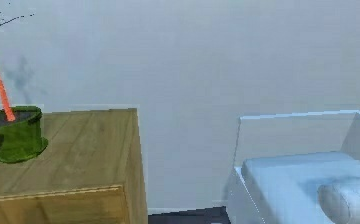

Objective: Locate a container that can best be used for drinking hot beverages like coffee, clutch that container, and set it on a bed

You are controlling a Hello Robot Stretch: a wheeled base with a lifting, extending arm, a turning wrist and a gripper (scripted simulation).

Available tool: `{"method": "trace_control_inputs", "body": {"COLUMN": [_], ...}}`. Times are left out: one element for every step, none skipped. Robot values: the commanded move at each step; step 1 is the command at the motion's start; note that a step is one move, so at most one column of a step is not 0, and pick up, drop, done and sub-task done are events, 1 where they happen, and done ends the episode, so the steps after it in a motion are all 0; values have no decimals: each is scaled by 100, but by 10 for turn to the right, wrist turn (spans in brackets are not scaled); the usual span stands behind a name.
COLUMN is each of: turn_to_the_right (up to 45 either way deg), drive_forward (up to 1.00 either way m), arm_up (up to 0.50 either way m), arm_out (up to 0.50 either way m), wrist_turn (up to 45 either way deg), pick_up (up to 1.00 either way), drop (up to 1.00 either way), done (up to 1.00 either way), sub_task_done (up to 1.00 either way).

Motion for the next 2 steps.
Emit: {"method": "trace_control_inputs", "body": {"turn_to_the_right": [-120, -30], "drive_forward": [0, 0], "arm_up": [0, 0], "arm_out": [0, 0], "wrist_turn": [0, 0], "pick_up": [0, 0], "drop": [0, 0], "done": [0, 0], "sub_task_done": [0, 0]}}
